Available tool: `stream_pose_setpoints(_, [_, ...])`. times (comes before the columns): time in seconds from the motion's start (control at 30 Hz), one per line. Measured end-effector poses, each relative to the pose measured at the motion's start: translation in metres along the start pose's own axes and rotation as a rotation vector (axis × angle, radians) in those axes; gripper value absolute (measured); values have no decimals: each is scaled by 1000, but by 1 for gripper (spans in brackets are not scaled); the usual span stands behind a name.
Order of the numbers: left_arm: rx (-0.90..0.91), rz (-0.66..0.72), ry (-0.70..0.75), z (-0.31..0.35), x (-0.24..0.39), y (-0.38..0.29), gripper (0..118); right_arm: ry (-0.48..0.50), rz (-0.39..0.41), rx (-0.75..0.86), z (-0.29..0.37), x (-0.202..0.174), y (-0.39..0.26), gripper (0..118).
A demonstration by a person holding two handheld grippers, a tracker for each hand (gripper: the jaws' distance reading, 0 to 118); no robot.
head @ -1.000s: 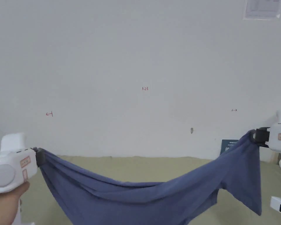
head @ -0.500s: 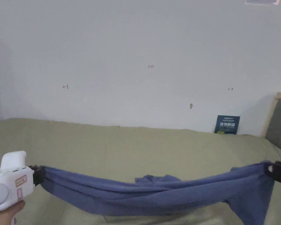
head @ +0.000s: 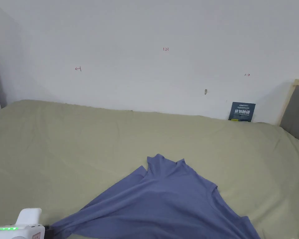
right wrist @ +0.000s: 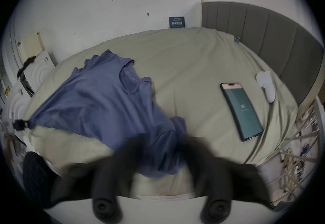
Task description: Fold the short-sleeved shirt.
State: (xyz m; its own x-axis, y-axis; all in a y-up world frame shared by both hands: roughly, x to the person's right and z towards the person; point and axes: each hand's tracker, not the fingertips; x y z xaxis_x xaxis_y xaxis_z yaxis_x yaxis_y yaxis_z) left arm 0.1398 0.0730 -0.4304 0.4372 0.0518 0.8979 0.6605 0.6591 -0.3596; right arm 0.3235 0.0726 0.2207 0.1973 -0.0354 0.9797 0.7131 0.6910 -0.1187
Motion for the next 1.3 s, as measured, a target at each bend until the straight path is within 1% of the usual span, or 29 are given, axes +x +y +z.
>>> stream_pose_setpoints(0.03, [14,-11,16,3,-1,0,112,-24,25,-6,3,-1,1,110])
stream_pose_setpoints(0.07, [39,-52,24,10,-4,0,118,-13,34,-17,7,0,2,118])
stream_pose_setpoints(0.1, [85,-79,8,24,-5,-2,116,25,39,27,18,0,3,118])
stream_pose_setpoints(0.13, [124,-106,4,46,-1,-5,115,48,24,71,31,0,4,118])
stream_pose_setpoints(0.17, [133,-124,17,61,0,-9,115,47,14,70,43,-3,4,118])
stream_pose_setpoints(0.2, [164,-146,24,79,0,-14,115,68,8,91,54,-6,4,118])
stream_pose_setpoints(0.3, [240,-168,36,127,5,-32,115,125,20,183,95,-19,0,118])
stream_pose_setpoints(0.4, [229,-141,34,153,8,-50,115,265,-62,245,131,-27,-10,118])
stream_pose_setpoints(0.47, [202,-90,20,162,7,-60,114,279,-80,291,151,-37,-14,118])
stream_pose_setpoints(0.5, [209,-64,5,167,6,-65,112,281,-66,298,155,-40,-14,117])
stream_pose_setpoints(0.53, [211,-47,-10,170,5,-68,100,280,-55,316,159,-43,-15,110])
stream_pose_setpoints(0.57, [208,-46,-14,171,4,-69,81,273,-40,330,161,-49,-13,96])
stream_pose_setpoints(0.6, [197,-45,-4,170,4,-69,53,239,-6,337,162,-53,-11,72])
stream_pose_setpoints(0.63, [182,-49,11,167,5,-69,17,209,17,338,162,-57,-10,33])
stream_pose_setpoints(0.67, [174,-64,18,161,3,-66,3,171,33,335,160,-59,-8,9])
stream_pose_setpoints(0.7, [156,-71,4,156,0,-62,3,185,20,341,158,-60,-6,4])
stream_pose_setpoints(0.73, [139,-68,-2,149,-1,-56,3,217,10,339,157,-58,-2,3])
stream_pose_setpoints(0.77, [137,-71,-2,143,-2,-51,3,267,-7,322,156,-57,1,1])
stream_pose_setpoints(0.83, [131,-91,2,124,-5,-37,3,221,-11,338,156,-61,5,1])
stream_pose_setpoints(0.9, [139,-103,19,101,-9,-22,4,221,-15,329,153,-62,9,1])
stream_pose_setpoints(0.93, [147,-104,27,89,-11,-16,16,220,-28,328,152,-63,10,1])
stream_pose_setpoints(0.97, [138,-104,36,71,-13,-6,48,225,-48,326,151,-64,11,1])
stream_pose_setpoints(1.0, [109,-108,55,55,-16,3,86,232,-60,319,149,-65,12,1])
stream_pose_setpoints(1.03, [77,-113,71,37,-19,8,102,221,-62,314,147,-68,11,1])
stream_pose_setpoints(1.1, [104,-126,72,13,-21,18,101,193,-51,305,145,-73,10,1])
stream_pose_setpoints(1.2, [30,-140,85,-23,-26,26,101,186,-47,294,144,-77,8,1])
stream_pose_setpoints(1.23, [15,-140,82,-32,-26,25,99,184,-47,290,143,-78,8,1])
stream_pose_setpoints(1.3, [-22,-149,53,-46,-22,23,91,168,-47,278,140,-79,9,1])
